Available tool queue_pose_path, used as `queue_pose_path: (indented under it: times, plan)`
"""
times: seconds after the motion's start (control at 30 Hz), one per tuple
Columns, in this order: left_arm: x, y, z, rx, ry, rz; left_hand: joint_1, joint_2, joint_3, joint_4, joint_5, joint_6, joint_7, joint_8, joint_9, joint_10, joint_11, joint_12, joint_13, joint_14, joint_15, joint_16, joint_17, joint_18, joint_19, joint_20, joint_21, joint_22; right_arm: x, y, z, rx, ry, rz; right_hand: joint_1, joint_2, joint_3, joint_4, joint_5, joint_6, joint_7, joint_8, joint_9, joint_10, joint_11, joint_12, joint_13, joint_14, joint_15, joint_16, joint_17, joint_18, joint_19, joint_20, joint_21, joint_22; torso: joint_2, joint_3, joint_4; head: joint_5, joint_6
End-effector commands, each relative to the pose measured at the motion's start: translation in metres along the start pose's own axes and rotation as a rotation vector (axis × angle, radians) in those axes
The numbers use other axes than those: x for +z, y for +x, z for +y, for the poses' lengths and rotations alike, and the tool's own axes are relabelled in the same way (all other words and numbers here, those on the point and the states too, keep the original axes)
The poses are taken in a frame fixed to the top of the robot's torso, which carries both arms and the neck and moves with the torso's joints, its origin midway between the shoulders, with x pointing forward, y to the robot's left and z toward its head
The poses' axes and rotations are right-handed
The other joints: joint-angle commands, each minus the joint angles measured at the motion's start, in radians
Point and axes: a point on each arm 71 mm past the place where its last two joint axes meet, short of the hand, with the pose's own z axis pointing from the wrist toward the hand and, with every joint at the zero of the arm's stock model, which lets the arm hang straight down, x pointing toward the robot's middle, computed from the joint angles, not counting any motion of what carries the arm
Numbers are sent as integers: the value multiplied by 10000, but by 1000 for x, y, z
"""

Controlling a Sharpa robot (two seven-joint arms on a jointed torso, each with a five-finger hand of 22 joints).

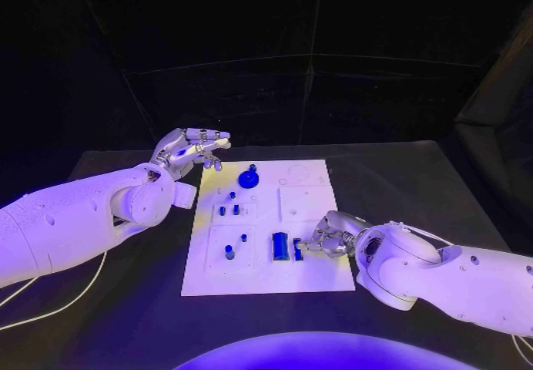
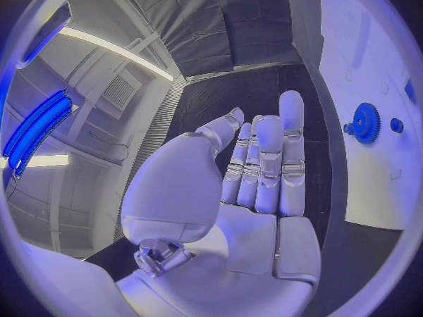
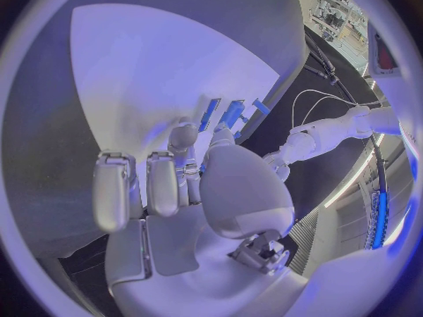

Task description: Assemble the parts on the task board

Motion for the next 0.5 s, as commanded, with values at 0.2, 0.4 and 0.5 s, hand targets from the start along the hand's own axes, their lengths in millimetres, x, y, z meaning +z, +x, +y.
queue_pose_path:
  times: [0.2,0.4,0.5]
  plan:
    - [1,-5,0,-193,154,-244,-47,103,-82,23,-1,-48,6,50,5,-114,0,51,10,-64,-18,-17,-34,136,7,0,-78,-19,14,-34,-16,3876,-1413,-782,1562,-147,137,-446,403,-953,536,-760,-318,-1687,465,-3416,-2467,-1390,506,-5557,-6304,1111,-3415,433,-4408,-3048,-139,-19,-23,-26,155]
    - [2,-13,6,-458,133,-789,-113,87,-193,82,-5,14,-33,116,13,-115,-15,107,-2,-617,12,-509,-556,131,-341,25,-367,-167,39,-73,-21,6441,-3166,-1178,2794,196,338,-886,59,-1205,1095,-1446,-618,-2795,1130,-5568,-4722,-2961,1197,-8821,-7964,1362,-5393,1025,-8167,-5996,-363,-33,-74,-36,323]
    - [3,-20,10,-643,156,-1096,-176,84,-249,184,58,-91,2,71,-23,-375,119,-103,-123,-2006,216,-2271,-1403,73,-1644,193,-1473,-771,55,-90,-25,7414,-3827,-1470,2826,229,192,-971,12,-1310,1230,-1928,-887,-2992,1425,-6163,-5842,-4161,1719,-10610,-9039,1261,-6199,1490,-9803,-7100,-522,-60,-133,-14,417]
